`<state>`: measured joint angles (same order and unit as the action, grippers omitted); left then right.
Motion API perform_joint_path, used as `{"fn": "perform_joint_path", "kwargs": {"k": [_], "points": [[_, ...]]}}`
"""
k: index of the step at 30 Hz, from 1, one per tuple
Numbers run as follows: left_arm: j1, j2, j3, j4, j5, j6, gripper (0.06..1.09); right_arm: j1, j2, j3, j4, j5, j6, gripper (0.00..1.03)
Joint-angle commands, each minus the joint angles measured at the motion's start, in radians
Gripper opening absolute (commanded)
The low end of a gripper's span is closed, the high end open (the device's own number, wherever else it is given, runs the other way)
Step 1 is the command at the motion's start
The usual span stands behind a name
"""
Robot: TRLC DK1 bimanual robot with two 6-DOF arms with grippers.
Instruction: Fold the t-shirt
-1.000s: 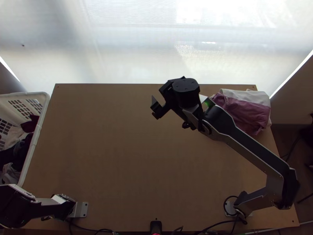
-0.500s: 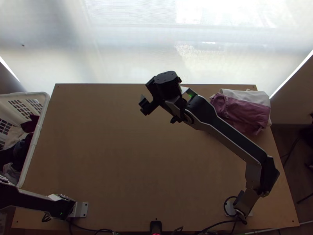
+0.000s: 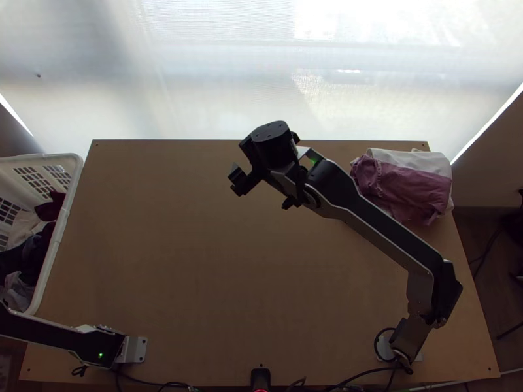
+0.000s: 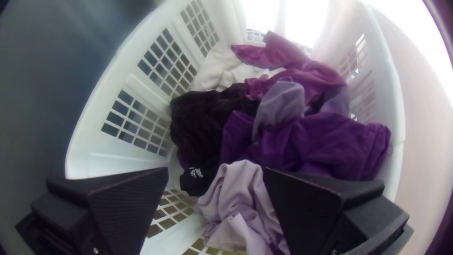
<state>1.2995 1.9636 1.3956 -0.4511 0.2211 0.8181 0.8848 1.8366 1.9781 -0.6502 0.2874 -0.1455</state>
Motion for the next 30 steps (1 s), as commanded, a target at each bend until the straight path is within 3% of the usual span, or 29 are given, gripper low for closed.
{"fn": "perform_joint_path", "kwargs": {"k": [1, 8, 26, 30], "points": [[0.047, 0.072, 0.106, -0.127, 0.001, 0.122, 1.03, 0.005, 0.003, 0.001, -0.008, -0.005, 0.009, 0.97], [0.076, 0.167, 0.146, -0.136, -0.034, 0.236, 1.03, 0.006, 0.001, -0.004, -0.012, -0.005, 0.014, 0.97], [0.027, 0.285, 0.154, -0.106, -0.023, 0.245, 1.03, 0.006, 0.006, 0.004, -0.011, -0.005, 0.015, 0.97], [0.014, 0.297, 0.158, -0.106, -0.014, 0.230, 0.90, 0.006, 0.007, 0.011, -0.009, -0.005, 0.015, 0.97]]}}
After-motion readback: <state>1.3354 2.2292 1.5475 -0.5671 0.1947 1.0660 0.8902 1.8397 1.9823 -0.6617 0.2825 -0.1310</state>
